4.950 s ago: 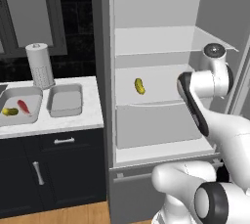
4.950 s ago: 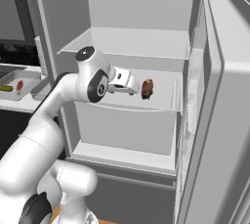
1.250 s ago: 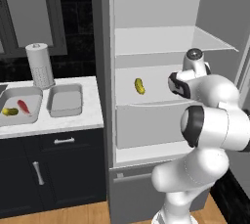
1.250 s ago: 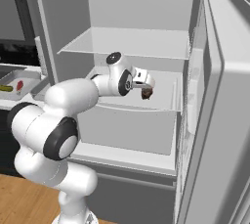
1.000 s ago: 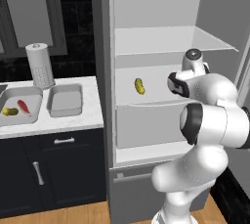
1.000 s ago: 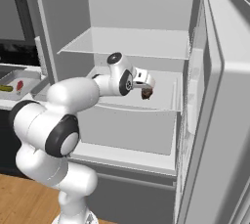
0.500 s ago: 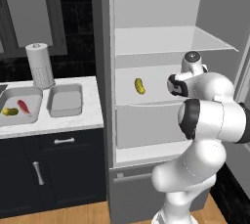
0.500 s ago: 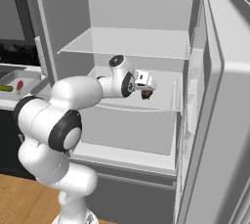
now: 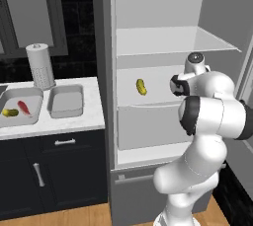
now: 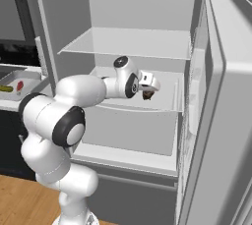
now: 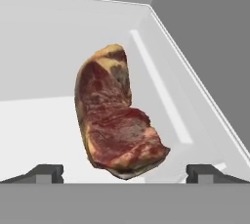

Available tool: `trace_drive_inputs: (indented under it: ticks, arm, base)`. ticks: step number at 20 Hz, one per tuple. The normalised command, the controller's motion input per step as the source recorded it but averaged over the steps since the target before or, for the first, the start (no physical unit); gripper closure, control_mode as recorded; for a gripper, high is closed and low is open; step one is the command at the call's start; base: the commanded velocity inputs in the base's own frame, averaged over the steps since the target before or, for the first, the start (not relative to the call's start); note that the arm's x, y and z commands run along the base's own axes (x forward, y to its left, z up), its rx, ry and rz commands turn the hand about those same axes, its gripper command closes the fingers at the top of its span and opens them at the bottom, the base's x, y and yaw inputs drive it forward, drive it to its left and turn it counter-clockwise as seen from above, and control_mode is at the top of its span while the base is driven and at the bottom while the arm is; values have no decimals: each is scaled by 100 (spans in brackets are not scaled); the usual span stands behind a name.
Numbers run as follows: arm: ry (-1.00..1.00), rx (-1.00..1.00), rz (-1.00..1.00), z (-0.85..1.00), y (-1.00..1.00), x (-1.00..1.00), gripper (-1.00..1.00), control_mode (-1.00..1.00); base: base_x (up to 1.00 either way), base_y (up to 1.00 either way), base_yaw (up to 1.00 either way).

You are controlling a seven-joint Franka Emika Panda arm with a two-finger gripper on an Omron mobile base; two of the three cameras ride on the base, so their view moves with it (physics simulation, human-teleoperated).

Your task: Place one cucumber and one steak in each tupperware on the nearby counter, to pack two identical lunches.

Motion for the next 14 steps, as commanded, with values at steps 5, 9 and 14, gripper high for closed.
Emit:
trace_drive_inputs:
  ticks: [5,9,14]
  arm:
    - [0,0,0,-18,-5,7,-100,-100]
    - [0,0,0,-16,0,8,-100,-100]
    - [0,0,0,-12,0,9,-100,-100]
  base:
    - [0,0,0]
    - [0,0,0]
    - [0,0,0]
